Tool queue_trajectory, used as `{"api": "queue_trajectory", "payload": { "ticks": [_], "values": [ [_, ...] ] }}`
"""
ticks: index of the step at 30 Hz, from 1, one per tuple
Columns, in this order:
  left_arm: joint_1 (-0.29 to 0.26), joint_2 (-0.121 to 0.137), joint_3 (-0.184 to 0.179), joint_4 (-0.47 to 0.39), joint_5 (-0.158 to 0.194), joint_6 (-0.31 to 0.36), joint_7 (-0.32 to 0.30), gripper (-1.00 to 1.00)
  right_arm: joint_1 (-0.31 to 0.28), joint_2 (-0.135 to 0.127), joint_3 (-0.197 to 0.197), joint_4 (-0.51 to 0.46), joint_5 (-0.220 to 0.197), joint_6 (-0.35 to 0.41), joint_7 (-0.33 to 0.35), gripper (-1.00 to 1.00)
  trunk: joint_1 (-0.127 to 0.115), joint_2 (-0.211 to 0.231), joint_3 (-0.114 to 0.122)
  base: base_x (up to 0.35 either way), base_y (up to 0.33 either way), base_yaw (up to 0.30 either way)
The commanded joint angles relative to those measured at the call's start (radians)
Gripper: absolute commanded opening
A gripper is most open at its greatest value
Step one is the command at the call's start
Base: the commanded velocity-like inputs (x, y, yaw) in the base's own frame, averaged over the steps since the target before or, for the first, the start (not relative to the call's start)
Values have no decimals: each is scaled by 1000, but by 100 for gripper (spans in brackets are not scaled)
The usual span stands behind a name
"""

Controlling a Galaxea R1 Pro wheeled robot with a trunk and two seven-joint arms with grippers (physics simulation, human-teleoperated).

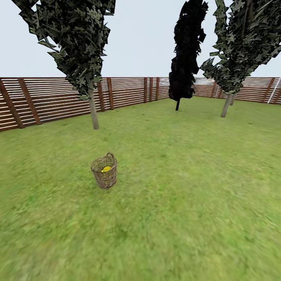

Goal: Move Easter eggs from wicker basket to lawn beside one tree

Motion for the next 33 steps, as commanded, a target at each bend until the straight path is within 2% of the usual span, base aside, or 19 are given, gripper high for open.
{"api": "queue_trajectory", "payload": {
  "ticks": [1, 16, 33],
  "values": [
    [-1, 0, -8, 1, -1, -2, 10, 100, -1, 0, 0, 1, -8, -4, 1, 100, 1, -1, -1, 329, -82, 90],
    [-1, 0, -8, 1, -1, -2, 10, 100, -1, 0, 0, 4, -8, -4, 1, 100, 1, -1, -1, 330, -101, 180],
    [-1, 0, -8, 1, -1, -2, 10, 100, 0, 1, 0, 3, -8, -4, -2, 100, 1, -1, -1, 330, -157, 192]
  ]
}}
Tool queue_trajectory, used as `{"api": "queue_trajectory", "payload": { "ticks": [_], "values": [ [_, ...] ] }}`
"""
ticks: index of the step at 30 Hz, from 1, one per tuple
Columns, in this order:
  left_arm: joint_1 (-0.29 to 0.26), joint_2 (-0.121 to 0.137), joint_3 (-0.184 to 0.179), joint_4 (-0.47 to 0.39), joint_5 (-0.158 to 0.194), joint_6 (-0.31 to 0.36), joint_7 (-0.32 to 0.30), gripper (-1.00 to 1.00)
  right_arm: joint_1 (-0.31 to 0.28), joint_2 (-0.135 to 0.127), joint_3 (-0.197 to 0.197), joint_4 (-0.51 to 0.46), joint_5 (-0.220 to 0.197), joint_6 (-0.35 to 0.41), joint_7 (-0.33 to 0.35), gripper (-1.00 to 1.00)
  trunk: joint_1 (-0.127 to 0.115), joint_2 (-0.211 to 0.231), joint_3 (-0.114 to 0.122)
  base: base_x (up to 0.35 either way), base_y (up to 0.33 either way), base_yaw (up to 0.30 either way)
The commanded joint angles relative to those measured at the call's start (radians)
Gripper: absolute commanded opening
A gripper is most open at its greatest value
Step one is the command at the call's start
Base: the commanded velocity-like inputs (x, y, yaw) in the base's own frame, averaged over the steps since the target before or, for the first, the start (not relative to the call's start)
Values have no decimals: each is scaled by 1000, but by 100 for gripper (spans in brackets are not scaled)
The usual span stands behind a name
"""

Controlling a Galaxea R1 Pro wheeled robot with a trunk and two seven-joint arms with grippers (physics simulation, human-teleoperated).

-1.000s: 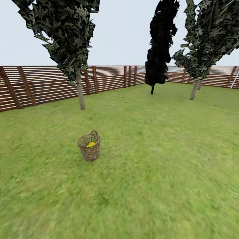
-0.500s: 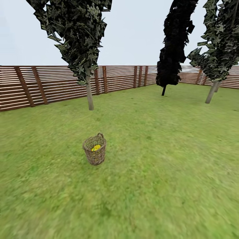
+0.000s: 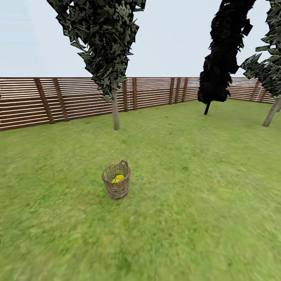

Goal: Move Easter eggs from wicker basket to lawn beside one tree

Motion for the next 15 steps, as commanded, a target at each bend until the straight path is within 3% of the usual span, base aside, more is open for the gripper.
{"api": "queue_trajectory", "payload": {
  "ticks": [1, 15],
  "values": [
    [-1, 0, -8, 1, -1, -3, 10, 100, -1, 0, 1, 1, -8, -4, 1, 100, 1, -1, -1, 330, -165, 192],
    [-1, 4, -8, 1, -2, -3, 12, 100, -1, 0, 1, 4, -7, -4, -1, 100, 1, -1, -1, 330, -165, 188]
  ]
}}
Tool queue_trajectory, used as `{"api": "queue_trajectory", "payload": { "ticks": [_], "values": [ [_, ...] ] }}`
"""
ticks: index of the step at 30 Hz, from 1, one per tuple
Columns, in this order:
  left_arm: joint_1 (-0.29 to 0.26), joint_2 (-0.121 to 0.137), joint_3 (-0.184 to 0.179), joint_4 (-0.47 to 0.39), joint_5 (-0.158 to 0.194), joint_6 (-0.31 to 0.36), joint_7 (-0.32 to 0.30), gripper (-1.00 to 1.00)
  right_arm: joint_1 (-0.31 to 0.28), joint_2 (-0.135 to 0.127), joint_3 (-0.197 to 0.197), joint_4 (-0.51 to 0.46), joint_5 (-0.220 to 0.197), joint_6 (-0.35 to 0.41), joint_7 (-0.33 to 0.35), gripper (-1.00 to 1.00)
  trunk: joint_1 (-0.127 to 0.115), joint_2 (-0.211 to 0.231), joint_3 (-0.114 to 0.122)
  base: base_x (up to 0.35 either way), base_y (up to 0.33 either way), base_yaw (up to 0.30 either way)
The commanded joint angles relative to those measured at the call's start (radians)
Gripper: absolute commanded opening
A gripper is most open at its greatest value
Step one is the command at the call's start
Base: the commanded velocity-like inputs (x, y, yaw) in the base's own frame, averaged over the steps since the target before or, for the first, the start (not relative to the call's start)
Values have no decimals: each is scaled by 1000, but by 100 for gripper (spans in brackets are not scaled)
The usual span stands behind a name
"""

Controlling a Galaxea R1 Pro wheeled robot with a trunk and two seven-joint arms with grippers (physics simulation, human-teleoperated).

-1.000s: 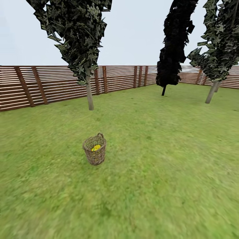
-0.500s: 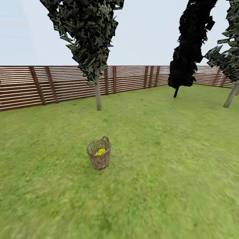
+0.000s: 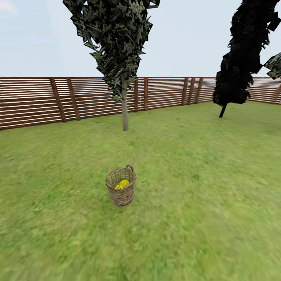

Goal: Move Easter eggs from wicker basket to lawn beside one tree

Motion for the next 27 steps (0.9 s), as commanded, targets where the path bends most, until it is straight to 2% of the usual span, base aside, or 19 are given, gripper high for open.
{"api": "queue_trajectory", "payload": {
  "ticks": [1, 6, 27],
  "values": [
    [-1, 2, -8, 1, -1, -2, 10, 100, 0, 0, 1, 1, -7, -4, 1, 100, 1, -1, -1, 330, -165, 159],
    [-1, 9, -3, 1, 0, -2, 12, 100, 0, -2, 1, 0, -6, -4, 1, 100, 1, -1, -1, 330, -165, 145],
    [-1, 8, -9, 1, -1, -2, 12, 100, 0, -2, 2, -2, -3, -4, 1, 100, 1, -1, -1, 330, -165, 141]
  ]
}}
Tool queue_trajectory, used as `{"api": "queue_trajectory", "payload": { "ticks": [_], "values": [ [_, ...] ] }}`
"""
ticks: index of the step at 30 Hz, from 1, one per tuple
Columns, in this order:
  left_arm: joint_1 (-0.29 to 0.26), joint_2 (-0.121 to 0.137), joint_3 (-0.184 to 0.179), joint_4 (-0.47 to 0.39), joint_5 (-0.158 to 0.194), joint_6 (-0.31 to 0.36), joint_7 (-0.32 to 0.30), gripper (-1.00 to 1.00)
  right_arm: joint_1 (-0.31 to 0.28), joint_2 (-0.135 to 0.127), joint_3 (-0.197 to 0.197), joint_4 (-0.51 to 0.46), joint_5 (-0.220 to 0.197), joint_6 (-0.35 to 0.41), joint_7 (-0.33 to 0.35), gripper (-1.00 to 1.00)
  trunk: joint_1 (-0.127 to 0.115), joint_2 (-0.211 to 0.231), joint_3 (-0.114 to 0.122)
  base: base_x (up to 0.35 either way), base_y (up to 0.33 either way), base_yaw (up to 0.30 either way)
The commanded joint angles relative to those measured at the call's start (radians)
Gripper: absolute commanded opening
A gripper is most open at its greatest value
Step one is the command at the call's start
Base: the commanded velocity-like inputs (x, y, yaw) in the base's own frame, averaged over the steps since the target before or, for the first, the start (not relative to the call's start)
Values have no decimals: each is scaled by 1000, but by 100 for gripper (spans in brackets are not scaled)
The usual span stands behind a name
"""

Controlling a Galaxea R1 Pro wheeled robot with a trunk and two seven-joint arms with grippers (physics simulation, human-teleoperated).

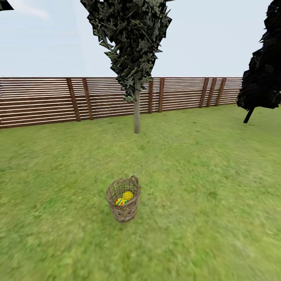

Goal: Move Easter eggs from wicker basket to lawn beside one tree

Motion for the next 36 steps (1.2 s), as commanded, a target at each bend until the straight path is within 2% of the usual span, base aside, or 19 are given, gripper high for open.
{"api": "queue_trajectory", "payload": {
  "ticks": [1, 36],
  "values": [
    [-1, 0, -8, 1, -1, -3, 10, 100, -1, 0, 1, 1, -7, -4, 0, 100, 1, -1, -1, 330, -165, 150],
    [-1, 0, -8, 1, -2, -2, 10, 100, 0, 0, 1, 0, -8, -4, 1, 100, 1, -1, -1, 289, -177, 151]
  ]
}}
